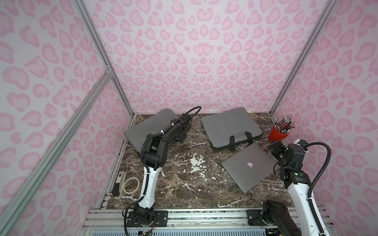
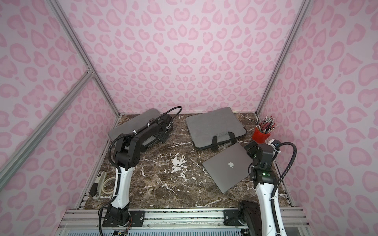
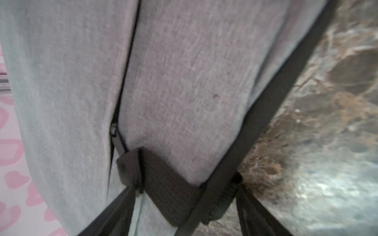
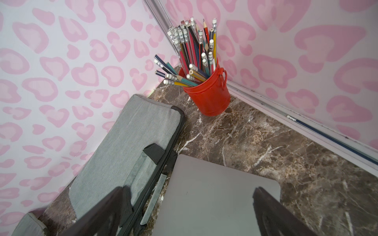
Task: Open the zippered laptop bag and take out the laptop
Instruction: Place the laptop at the center of the board, then pick up the zippered laptop bag from the corner of the board.
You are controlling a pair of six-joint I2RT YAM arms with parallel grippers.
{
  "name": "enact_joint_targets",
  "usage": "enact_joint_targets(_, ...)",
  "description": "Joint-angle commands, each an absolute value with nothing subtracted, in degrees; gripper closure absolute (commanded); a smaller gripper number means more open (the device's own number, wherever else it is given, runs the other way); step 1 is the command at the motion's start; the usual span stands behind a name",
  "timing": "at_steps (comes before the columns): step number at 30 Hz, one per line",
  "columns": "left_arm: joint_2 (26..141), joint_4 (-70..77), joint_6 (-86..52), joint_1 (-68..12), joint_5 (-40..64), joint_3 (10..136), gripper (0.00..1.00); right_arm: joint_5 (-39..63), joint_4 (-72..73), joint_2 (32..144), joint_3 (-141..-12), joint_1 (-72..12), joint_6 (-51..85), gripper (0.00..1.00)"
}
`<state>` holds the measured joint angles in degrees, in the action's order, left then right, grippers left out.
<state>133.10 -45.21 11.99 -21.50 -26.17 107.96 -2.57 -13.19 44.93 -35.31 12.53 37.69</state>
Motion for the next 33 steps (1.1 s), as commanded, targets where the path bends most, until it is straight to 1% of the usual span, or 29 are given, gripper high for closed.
enact_joint_targets(1, 134.91, -46.39, 13.05, -21.32, -27.48, 108.72, 0.29, -2.76, -11.31, 44.72, -34.39, 12.59, 38.48, 0.01)
enact_joint_targets(2, 135.56, -46.49, 13.01, -21.27, -27.66, 109.00, 0.35, -2.57, -11.10, 44.74, -34.20, 12.57, 38.71, 0.01)
enact_joint_targets(4, 136.69, -46.63, 13.01, -21.18, -27.82, 109.42, 0.55, -2.25, -10.86, 44.66, -34.08, 12.57, 39.10, 0.01)
enact_joint_targets(5, 136.95, -46.66, 13.01, -21.18, -27.70, 109.51, 0.63, -2.20, -10.74, 44.58, -33.95, 12.57, 39.19, 0.01)
enact_joint_targets(6, 137.12, -46.76, 12.88, -21.18, -27.48, 109.55, 0.78, -2.11, -10.64, 44.44, -33.84, 12.56, 39.20, 0.01)
enact_joint_targets(8, 137.03, -46.76, 12.52, -21.26, -26.72, 109.40, 0.95, -2.09, -10.50, 44.06, -33.80, 12.57, 39.20, 0.01)
enact_joint_targets(9, 136.81, -46.66, 12.36, -21.27, -26.08, 109.25, 0.99, -2.19, -10.50, 43.90, -33.77, 12.51, 39.11, 0.01)
enact_joint_targets(15, 132.93, -44.61, 13.03, -22.56, -22.30, 107.02, 0.99, 0.17, -8.32, 42.78, -32.15, 12.54, 38.90, 0.01)
enact_joint_targets(25, 115.77, -33.91, 13.05, -31.26, -13.75, 94.75, 0.99, 14.79, 1.59, 43.79, -27.98, 12.06, 38.62, 0.01)
enact_joint_targets(29, 108.81, -31.03, 11.96, -34.54, -11.37, 89.43, 0.99, 22.23, 8.49, 45.88, -26.31, 11.05, 39.44, 0.06)
enact_joint_targets(33, 101.44, -29.37, 8.45, -35.69, -8.63, 84.06, 0.99, 27.98, 17.31, 49.68, -24.80, 8.23, 41.39, 0.10)
